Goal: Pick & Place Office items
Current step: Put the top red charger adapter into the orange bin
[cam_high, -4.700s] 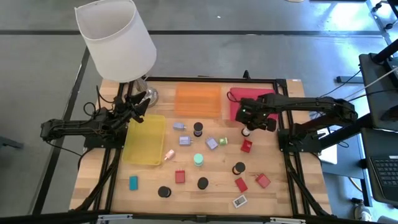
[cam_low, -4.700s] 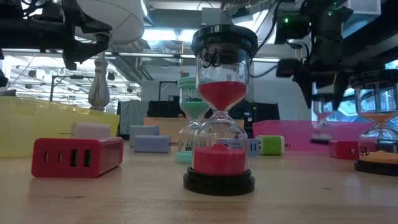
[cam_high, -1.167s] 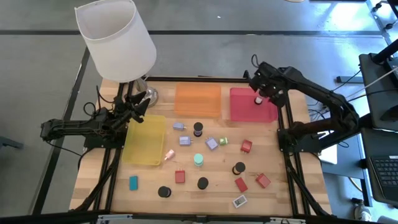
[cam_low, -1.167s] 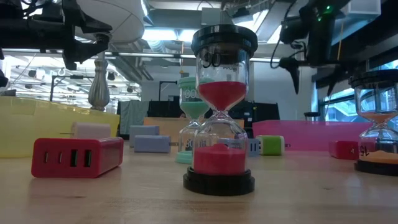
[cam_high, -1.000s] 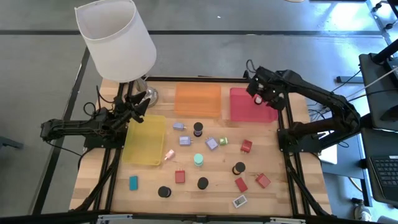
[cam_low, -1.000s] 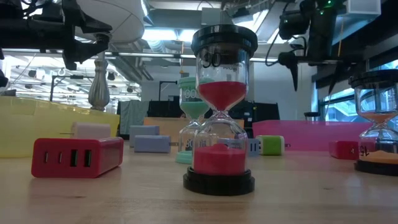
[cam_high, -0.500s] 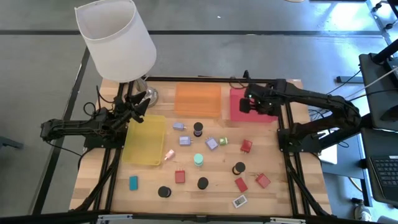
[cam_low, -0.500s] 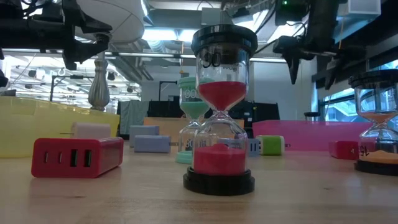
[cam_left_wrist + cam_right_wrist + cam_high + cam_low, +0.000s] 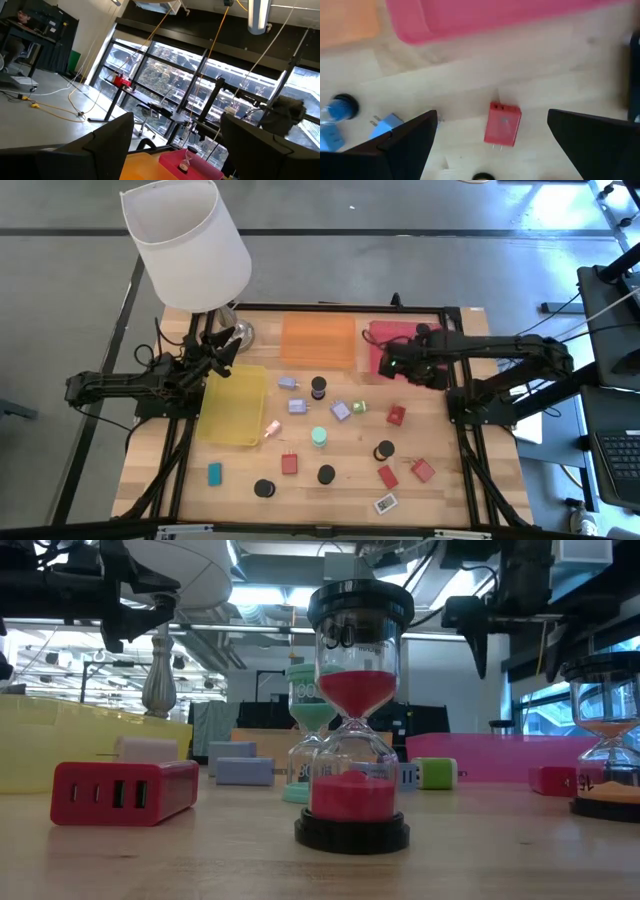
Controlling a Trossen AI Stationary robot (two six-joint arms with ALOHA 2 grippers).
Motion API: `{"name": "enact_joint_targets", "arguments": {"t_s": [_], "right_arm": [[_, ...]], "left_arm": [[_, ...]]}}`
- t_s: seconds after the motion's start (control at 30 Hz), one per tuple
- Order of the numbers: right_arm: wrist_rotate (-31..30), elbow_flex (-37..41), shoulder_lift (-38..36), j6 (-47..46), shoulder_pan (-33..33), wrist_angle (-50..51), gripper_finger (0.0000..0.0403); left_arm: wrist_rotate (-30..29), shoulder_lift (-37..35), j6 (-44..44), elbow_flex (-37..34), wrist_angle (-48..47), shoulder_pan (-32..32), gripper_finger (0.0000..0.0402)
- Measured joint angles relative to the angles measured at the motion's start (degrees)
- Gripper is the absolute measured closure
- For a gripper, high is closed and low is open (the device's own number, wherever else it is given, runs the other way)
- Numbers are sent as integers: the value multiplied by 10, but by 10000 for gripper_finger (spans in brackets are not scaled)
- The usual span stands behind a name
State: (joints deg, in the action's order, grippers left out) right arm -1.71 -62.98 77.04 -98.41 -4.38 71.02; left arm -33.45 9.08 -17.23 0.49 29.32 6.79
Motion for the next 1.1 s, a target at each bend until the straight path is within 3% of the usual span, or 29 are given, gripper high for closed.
{"name": "enact_joint_targets", "arguments": {"t_s": [0.33,0.53,0.8,1.1], "right_arm": [[15,0,94,-145,92,-47,21],[1,9,93,-210,115,-50,19],[41,10,43,-213,122,-44,5],[7,44,44,-238,128,-43,3]], "left_arm": [[0,0,0,0,0,0,107],[0,0,0,0,0,0,107],[0,0,0,0,0,0,107],[0,0,0,0,0,0,107]]}}
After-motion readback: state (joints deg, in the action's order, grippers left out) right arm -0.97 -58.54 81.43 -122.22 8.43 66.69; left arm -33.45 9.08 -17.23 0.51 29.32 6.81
